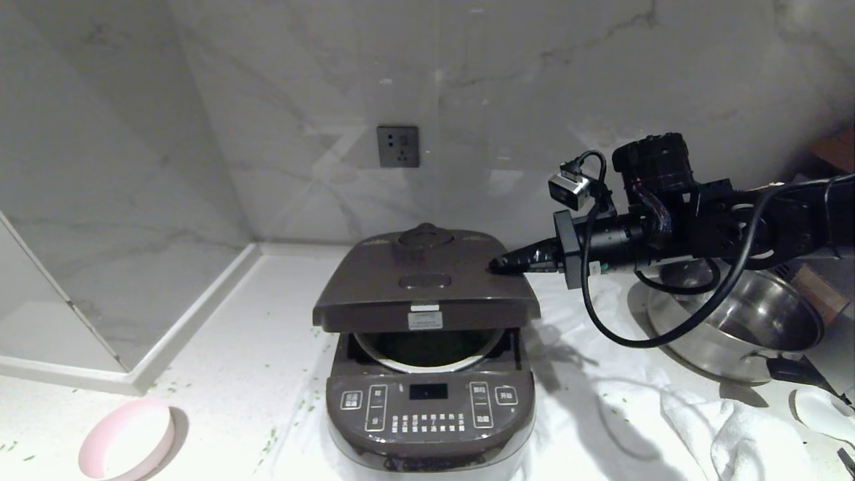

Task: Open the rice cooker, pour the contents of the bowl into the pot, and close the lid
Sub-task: Close the rice cooker

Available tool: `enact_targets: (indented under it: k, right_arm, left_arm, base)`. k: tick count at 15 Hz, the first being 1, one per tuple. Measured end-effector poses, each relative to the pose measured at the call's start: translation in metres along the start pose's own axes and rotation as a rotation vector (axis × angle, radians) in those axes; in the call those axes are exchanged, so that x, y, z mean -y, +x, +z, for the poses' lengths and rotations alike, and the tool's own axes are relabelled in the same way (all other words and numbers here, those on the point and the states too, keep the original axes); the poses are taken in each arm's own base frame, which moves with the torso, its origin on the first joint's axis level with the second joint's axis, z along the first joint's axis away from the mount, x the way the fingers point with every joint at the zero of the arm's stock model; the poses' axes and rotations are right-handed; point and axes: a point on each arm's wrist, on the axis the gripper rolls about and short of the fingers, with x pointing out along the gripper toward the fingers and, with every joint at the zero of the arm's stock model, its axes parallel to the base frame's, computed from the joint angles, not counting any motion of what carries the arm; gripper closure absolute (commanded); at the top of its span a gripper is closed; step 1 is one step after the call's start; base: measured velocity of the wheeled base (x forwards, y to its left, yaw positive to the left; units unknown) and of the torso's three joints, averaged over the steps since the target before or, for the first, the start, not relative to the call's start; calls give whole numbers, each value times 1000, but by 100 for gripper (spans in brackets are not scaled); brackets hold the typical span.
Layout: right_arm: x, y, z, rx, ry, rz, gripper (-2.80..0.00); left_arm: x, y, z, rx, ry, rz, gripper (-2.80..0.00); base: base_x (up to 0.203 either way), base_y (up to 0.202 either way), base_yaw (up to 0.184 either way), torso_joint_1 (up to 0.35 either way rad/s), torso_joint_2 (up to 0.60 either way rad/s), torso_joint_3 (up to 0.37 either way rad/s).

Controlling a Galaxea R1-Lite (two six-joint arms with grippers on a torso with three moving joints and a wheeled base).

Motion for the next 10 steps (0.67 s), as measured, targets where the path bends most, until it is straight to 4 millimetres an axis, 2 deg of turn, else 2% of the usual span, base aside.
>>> enact_targets:
  k: [6,10]
  right_arm:
    - [4,15,-33,-69,58,-61,0]
    - [11,18,-48,-102,71,-86,0]
  left_arm:
    - [0,0,0,0,0,0,0]
    - [0,0,0,1,-1,2,0]
  base:
    - [0,0,0,0,0,0]
    - [0,0,0,0,0,0]
